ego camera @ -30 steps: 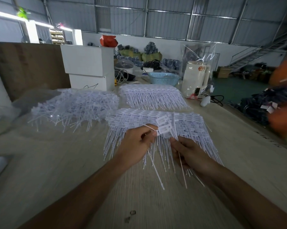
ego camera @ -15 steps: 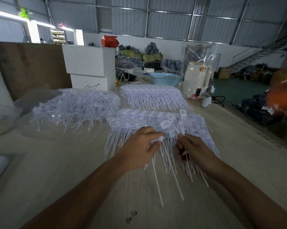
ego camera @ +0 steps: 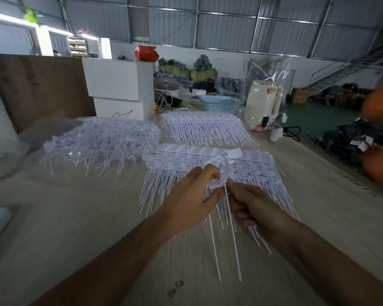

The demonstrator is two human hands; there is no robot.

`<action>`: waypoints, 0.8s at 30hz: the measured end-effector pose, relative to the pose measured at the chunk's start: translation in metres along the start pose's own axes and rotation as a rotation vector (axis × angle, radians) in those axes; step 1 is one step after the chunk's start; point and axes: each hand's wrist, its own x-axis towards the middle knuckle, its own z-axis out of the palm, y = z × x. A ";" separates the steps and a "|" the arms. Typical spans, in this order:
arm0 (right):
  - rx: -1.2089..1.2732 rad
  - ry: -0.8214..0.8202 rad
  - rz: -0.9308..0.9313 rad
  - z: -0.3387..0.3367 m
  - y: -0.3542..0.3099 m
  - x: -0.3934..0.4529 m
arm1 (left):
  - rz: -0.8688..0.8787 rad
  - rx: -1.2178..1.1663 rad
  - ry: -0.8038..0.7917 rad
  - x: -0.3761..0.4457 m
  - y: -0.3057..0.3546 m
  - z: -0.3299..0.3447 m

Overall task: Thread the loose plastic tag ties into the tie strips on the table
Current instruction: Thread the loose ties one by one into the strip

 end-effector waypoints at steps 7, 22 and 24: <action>0.003 0.040 -0.062 0.002 0.002 0.000 | 0.083 0.070 -0.028 0.000 0.005 -0.003; -0.022 0.169 -0.097 -0.006 0.001 0.003 | 0.076 0.217 0.076 0.003 -0.012 -0.008; -0.061 0.171 -0.135 -0.006 0.001 0.001 | 0.040 0.136 0.070 0.003 -0.013 -0.006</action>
